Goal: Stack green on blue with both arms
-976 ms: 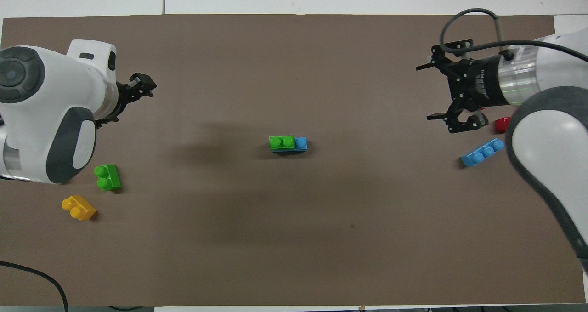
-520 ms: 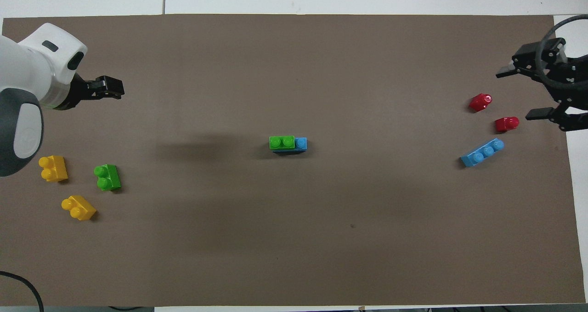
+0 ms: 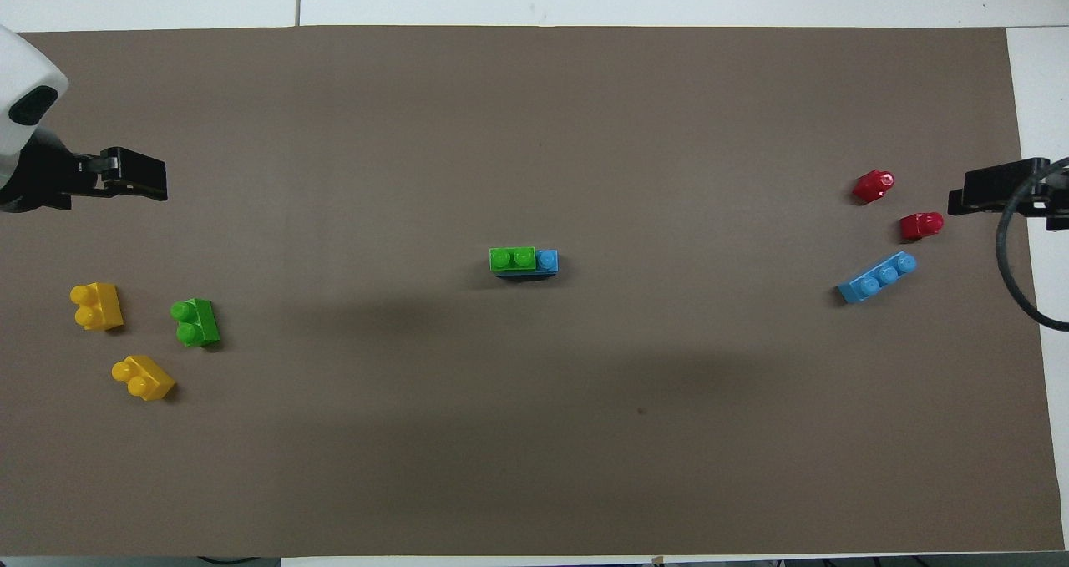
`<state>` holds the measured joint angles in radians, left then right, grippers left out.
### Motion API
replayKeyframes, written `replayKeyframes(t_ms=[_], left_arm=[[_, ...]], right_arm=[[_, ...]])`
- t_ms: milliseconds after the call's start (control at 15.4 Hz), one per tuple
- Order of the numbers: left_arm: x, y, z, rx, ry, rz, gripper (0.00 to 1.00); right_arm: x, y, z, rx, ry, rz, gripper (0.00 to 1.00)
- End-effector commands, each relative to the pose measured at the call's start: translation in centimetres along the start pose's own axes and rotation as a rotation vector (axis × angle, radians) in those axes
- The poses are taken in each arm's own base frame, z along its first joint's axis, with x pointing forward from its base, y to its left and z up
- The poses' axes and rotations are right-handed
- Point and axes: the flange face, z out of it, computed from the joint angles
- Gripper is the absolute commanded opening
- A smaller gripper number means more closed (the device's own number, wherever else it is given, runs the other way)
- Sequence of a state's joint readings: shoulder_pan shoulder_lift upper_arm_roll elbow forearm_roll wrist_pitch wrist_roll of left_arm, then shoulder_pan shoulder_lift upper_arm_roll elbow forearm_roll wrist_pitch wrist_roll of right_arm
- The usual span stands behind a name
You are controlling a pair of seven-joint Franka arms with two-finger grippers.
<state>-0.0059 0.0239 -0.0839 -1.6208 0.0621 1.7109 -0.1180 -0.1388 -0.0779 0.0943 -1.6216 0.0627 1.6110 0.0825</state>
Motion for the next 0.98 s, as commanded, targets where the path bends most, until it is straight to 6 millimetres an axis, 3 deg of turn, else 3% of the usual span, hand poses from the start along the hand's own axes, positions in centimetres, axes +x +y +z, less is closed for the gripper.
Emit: replayKeyframes(t_ms=[0, 325, 715, 911], left_arm=[[-2.1, -0.1, -0.5, -0.008, -0.009, 0.010, 1.00], [-3.3, 0.0, -1.2, -0.005, -0.019, 0.115, 1.00], [-3.3, -0.1, -1.0, -0.023, -0.022, 0.101, 1.00], [-3.1, -0.2, -1.2, -0.113, -0.016, 0.055, 1.00]], right_arm=[[-0.4, 0.9, 0.1, -0.037, -0.030, -0.079, 1.00], [-0.9, 0.9, 0.1, -0.089, -0.047, -0.084, 1.00], [-0.9, 0.8, 0.1, -0.088, -0.043, -0.061, 1.00], [-1.0, 0.9, 0.2, -0.090, -0.048, -0.068, 1.00]])
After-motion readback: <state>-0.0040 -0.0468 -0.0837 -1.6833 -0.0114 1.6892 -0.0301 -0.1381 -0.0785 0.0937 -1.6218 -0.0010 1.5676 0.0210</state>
